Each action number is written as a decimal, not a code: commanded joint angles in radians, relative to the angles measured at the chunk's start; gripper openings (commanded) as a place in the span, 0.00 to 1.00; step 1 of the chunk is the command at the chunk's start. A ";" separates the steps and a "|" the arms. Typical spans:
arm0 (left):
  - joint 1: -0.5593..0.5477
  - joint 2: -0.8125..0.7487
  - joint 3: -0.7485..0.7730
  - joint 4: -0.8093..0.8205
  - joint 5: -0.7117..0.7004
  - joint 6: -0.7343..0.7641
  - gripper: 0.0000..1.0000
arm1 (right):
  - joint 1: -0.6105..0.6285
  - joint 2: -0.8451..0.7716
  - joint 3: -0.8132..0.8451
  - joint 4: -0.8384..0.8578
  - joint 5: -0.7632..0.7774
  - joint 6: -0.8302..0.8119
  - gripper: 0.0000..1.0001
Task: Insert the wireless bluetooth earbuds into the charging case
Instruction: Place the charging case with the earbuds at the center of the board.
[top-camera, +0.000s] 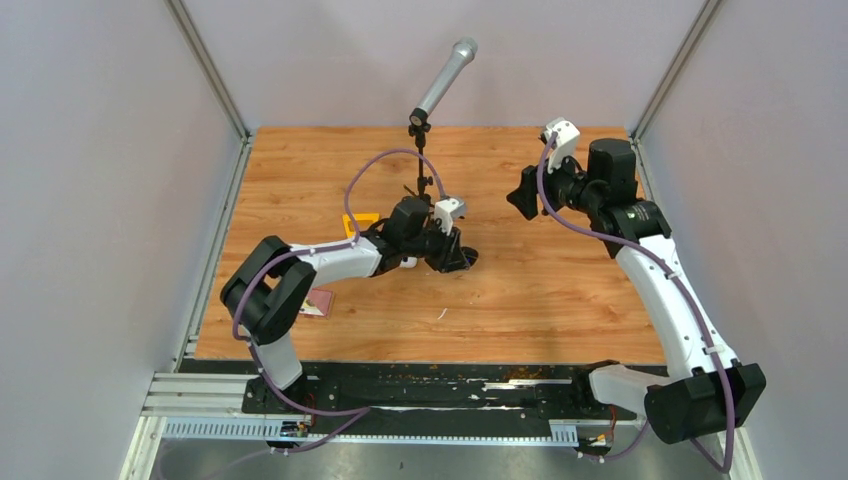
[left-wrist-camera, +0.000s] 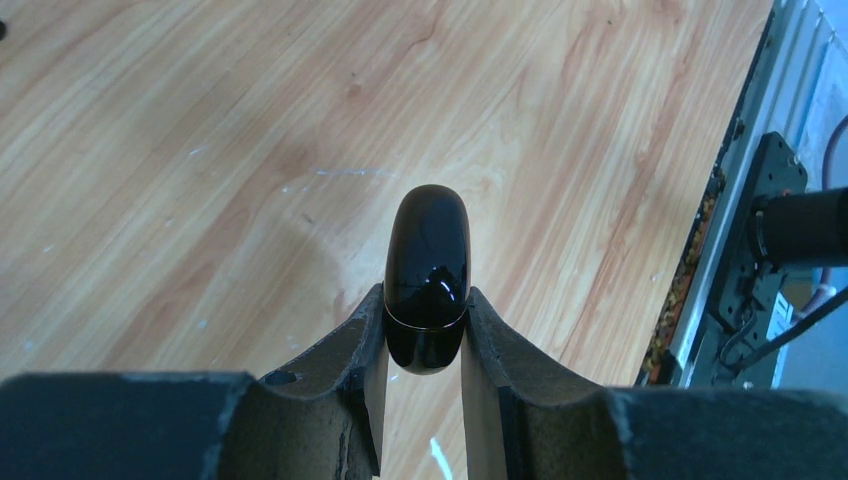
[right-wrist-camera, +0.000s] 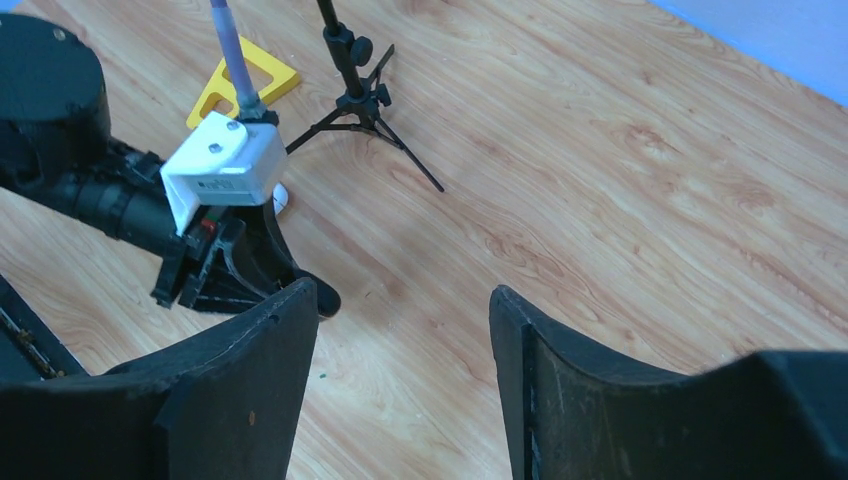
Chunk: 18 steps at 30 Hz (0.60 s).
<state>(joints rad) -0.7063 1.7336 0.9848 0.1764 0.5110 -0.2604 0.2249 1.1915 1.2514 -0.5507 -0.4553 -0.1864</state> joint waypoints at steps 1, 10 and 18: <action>-0.039 0.055 0.055 0.098 -0.101 -0.150 0.05 | -0.010 -0.010 0.044 0.006 -0.016 0.046 0.64; -0.069 0.152 0.116 0.020 -0.331 -0.381 0.23 | -0.013 -0.071 0.020 -0.020 0.001 0.028 0.64; -0.072 0.197 0.141 -0.028 -0.388 -0.442 0.41 | -0.029 -0.097 -0.002 -0.022 0.007 0.038 0.64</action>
<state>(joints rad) -0.7715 1.9167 1.0771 0.1627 0.1650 -0.6529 0.2073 1.1152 1.2518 -0.5865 -0.4561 -0.1654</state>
